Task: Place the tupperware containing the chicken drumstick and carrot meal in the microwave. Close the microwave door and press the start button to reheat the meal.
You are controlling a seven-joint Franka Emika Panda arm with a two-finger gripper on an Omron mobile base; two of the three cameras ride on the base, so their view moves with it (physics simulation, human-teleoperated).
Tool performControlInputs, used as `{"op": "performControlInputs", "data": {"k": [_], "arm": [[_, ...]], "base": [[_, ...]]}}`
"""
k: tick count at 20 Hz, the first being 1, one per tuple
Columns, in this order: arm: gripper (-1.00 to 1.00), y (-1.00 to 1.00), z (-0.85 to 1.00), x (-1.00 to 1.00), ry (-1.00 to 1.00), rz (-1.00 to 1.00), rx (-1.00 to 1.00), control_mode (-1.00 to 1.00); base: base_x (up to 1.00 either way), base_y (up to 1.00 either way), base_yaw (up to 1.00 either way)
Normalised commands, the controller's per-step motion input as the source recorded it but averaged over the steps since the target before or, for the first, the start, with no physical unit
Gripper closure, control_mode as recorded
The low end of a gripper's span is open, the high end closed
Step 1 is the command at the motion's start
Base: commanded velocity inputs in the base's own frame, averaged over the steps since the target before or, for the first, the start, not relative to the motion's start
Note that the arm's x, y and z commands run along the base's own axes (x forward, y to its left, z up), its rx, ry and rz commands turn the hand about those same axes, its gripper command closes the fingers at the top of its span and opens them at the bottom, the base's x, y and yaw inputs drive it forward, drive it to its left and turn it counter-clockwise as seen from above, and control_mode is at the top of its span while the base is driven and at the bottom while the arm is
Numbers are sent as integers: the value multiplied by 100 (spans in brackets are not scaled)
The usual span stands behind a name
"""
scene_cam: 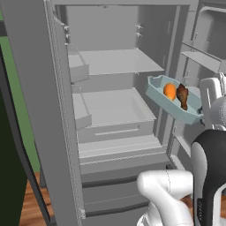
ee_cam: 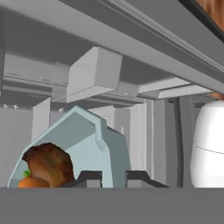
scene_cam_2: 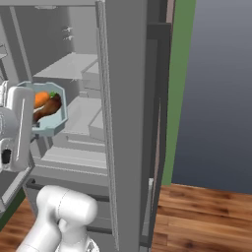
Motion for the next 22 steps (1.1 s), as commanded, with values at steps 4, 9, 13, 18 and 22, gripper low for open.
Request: {"op": "performControlInputs", "data": {"k": [4, 9, 13, 18, 22], "arm": [[100, 0, 0, 13, 0, 0, 0, -100], [100, 0, 0, 1, 0, 0, 0, 100], [100, 0, 0, 0, 0, 0, 0, 100], [100, 0, 0, 0, 0, 0, 0, 100], [100, 0, 0, 0, 0, 0, 0, 100]], "base": [[0, 0, 0], [0, 4, -4], [-9, 24, -9], [-26, 34, -11], [-47, 45, -10]]}}
